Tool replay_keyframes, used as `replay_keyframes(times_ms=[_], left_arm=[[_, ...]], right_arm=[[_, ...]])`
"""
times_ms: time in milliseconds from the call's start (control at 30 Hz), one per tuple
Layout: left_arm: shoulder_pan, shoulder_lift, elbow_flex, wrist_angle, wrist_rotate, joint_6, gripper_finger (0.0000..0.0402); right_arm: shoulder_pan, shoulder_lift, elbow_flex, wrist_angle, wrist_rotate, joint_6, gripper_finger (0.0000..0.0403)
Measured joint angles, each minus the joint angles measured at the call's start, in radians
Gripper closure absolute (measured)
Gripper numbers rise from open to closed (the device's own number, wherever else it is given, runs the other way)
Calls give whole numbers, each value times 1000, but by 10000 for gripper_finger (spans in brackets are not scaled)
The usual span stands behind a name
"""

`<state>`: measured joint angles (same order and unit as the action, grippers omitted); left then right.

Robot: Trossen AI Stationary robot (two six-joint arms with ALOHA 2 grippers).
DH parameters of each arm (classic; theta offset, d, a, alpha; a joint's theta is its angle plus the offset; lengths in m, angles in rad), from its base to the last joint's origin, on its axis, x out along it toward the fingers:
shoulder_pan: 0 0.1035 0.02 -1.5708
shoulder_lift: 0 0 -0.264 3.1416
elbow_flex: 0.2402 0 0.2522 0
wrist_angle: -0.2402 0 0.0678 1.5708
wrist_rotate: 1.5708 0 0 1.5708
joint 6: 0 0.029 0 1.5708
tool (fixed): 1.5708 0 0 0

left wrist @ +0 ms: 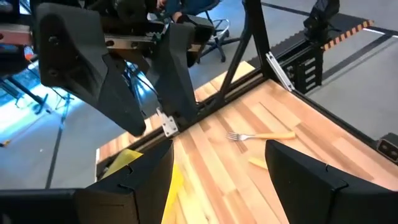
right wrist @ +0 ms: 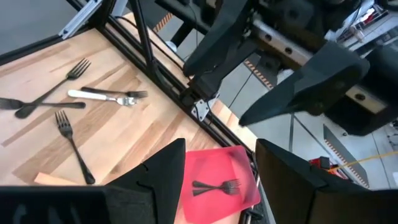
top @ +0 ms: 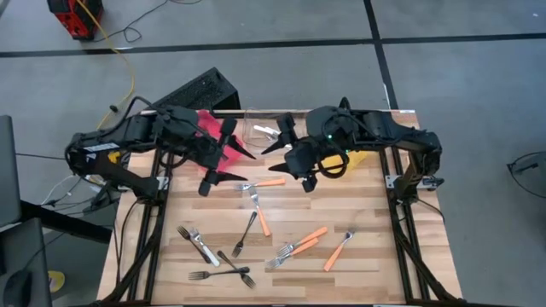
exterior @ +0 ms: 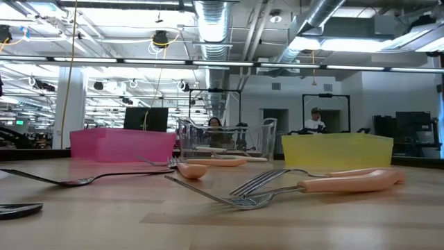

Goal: Sort silverware by color (type)
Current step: Put the orange fork into the yellow bin

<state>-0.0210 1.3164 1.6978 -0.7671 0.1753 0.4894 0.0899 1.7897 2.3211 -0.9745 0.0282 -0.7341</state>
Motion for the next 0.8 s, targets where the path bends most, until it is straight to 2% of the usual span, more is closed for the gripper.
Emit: replay_keyframes(times_ms=[333, 800], left_arm=[[54, 1, 0, 7, -52, 57, 163], [80, 5, 4, 27, -9, 109, 163]], right_arm=[[-10, 0, 0, -6, -32, -5, 184], [-34, 0, 0, -4, -86, 27, 184]])
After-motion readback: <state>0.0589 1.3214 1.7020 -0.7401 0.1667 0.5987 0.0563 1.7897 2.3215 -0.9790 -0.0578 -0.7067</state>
